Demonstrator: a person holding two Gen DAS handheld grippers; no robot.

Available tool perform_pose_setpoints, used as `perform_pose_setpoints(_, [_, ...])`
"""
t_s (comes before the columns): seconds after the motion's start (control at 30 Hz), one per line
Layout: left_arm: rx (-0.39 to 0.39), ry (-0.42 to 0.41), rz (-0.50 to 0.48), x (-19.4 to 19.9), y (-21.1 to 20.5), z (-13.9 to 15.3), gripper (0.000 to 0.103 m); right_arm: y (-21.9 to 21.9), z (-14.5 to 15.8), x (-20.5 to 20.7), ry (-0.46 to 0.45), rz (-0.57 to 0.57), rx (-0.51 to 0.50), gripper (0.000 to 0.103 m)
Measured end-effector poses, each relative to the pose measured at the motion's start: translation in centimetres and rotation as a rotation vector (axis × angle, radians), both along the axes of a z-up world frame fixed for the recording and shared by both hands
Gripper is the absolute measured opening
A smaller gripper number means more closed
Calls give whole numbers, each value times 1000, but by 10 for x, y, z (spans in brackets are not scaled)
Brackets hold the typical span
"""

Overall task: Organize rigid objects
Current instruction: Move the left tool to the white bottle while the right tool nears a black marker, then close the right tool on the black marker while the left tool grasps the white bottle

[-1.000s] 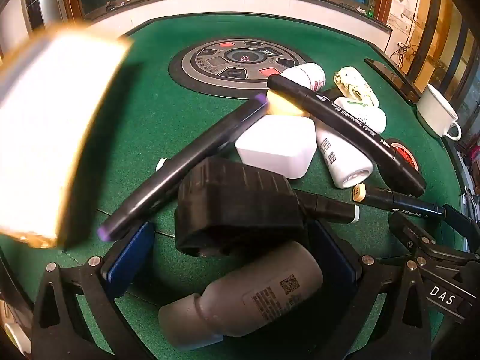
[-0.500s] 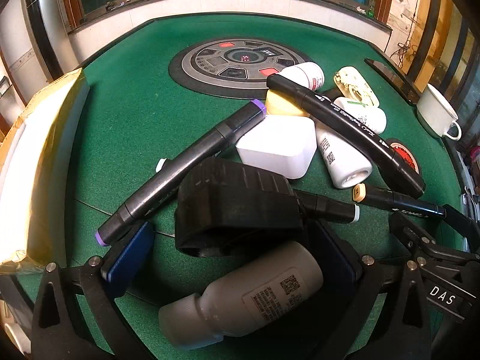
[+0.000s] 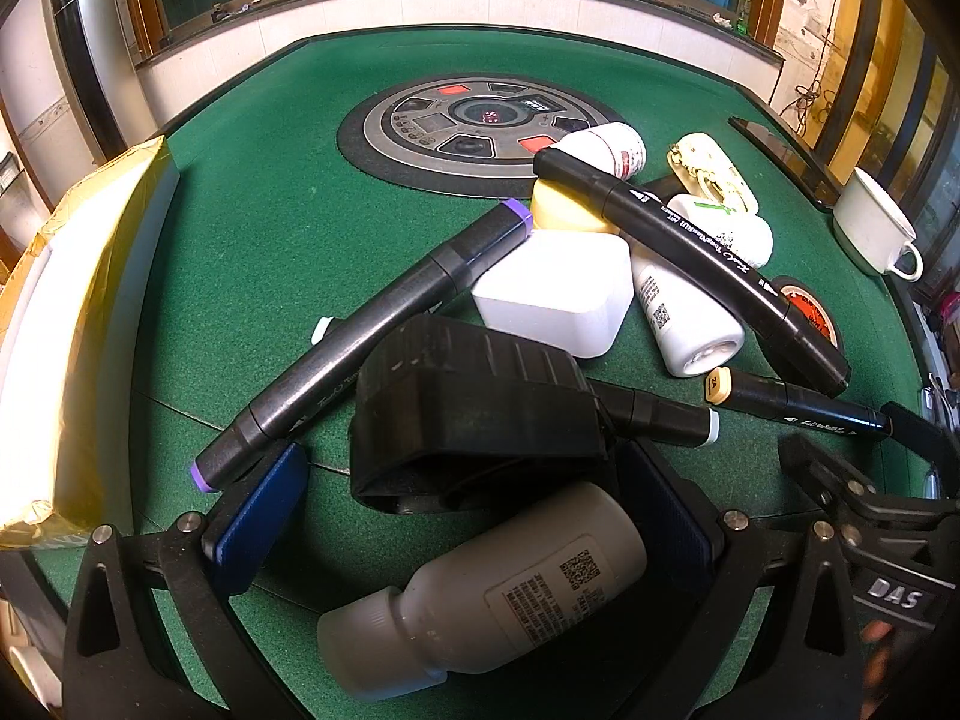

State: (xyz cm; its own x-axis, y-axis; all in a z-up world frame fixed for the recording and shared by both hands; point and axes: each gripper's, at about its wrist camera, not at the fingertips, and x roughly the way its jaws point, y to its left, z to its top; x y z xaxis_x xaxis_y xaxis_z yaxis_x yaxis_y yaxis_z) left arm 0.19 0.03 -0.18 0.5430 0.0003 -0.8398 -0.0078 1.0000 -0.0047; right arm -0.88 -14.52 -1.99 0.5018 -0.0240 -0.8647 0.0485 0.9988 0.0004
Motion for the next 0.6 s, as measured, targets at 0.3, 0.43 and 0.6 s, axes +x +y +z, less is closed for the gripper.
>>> perform_pose_setpoints(0.3, [-1, 99, -149, -11, 1, 5, 103, -14, 14, -16, 99, 350, 72, 79])
perform_pose_setpoints(0.43, [-88, 127, -207, -30, 13, 15, 103, -19, 21, -24, 87, 411, 119, 78])
perform_pose_setpoints(0.6, [-151, 139, -212, -44, 32, 27, 102, -9, 22, -5, 106, 450, 71, 62])
